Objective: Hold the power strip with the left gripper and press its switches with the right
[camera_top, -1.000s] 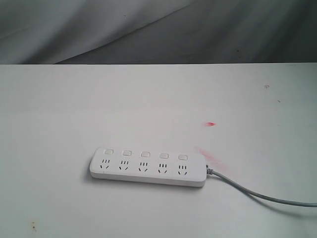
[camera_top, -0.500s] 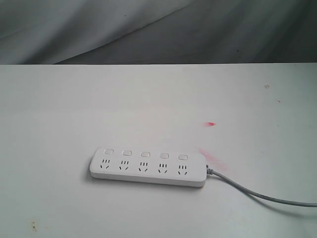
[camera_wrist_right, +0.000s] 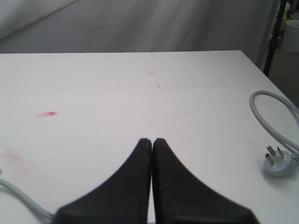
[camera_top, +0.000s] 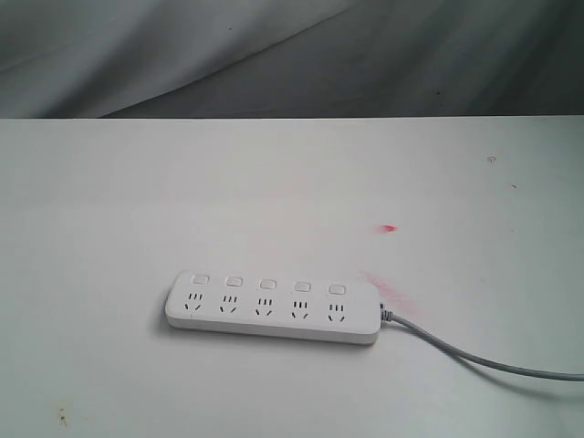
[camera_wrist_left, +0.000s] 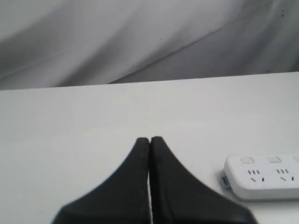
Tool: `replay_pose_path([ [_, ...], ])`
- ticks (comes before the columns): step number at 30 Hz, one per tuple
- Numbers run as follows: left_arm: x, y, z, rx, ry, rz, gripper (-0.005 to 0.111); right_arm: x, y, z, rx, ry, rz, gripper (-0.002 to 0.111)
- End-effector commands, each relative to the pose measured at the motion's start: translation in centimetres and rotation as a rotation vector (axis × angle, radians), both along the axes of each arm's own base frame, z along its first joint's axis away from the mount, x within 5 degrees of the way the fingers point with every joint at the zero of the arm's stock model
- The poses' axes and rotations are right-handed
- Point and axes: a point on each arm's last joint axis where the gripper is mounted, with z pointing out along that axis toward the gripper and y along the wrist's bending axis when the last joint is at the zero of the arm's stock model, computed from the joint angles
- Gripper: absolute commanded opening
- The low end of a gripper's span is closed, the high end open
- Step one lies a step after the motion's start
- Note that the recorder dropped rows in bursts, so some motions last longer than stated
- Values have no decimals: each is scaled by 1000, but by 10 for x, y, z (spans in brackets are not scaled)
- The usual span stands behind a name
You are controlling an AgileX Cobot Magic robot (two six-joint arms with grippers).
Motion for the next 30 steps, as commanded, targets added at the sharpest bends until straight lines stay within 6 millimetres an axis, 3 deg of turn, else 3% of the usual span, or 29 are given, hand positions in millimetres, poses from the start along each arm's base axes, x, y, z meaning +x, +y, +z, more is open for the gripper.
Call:
replay_pose_path([
  [1, 1, 0, -10, -8, 14, -4, 0, 0, 0, 0, 6, -14, -7, 0],
  [30, 1, 0, -12, -9, 39, -2, 0, 0, 0, 0, 6, -14, -7, 0],
])
